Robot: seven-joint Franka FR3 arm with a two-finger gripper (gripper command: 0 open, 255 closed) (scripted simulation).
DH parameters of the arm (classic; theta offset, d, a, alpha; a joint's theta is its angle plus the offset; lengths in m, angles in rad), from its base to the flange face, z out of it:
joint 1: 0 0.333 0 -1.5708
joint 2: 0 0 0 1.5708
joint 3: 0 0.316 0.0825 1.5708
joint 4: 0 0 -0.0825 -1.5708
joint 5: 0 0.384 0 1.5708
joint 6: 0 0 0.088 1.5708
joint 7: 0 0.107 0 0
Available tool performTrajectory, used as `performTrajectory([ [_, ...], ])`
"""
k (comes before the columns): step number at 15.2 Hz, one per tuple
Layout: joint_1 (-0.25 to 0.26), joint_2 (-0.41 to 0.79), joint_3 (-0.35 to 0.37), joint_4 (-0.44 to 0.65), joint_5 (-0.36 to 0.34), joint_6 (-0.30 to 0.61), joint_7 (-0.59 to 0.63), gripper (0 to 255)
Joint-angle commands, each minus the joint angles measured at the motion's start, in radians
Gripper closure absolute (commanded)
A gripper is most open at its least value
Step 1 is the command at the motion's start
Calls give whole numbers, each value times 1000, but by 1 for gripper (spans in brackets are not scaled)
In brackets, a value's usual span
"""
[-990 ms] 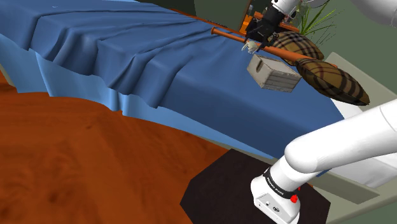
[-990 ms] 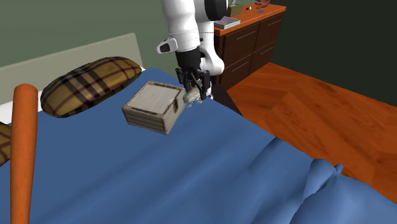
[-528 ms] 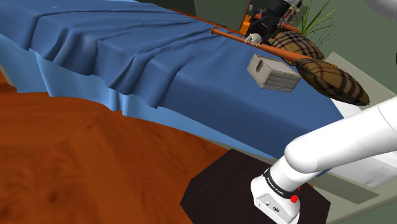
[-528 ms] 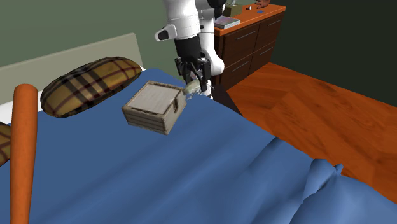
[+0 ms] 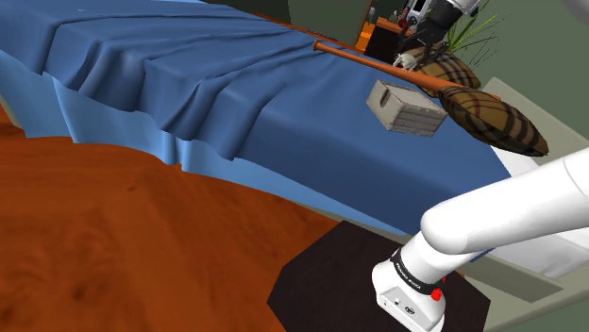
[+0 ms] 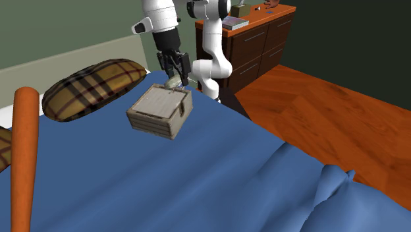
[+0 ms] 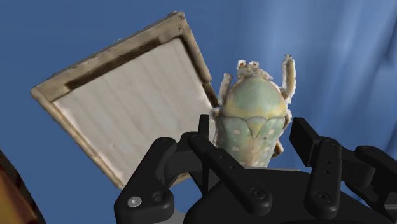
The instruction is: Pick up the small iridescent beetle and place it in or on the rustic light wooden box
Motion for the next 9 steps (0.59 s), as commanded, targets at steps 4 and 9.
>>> performTrajectory([
  [4, -37, 8, -88, 31, -14, -43, -120, 255],
  [9, -47, -8, -102, -34, -22, 3, -147, 255],
])
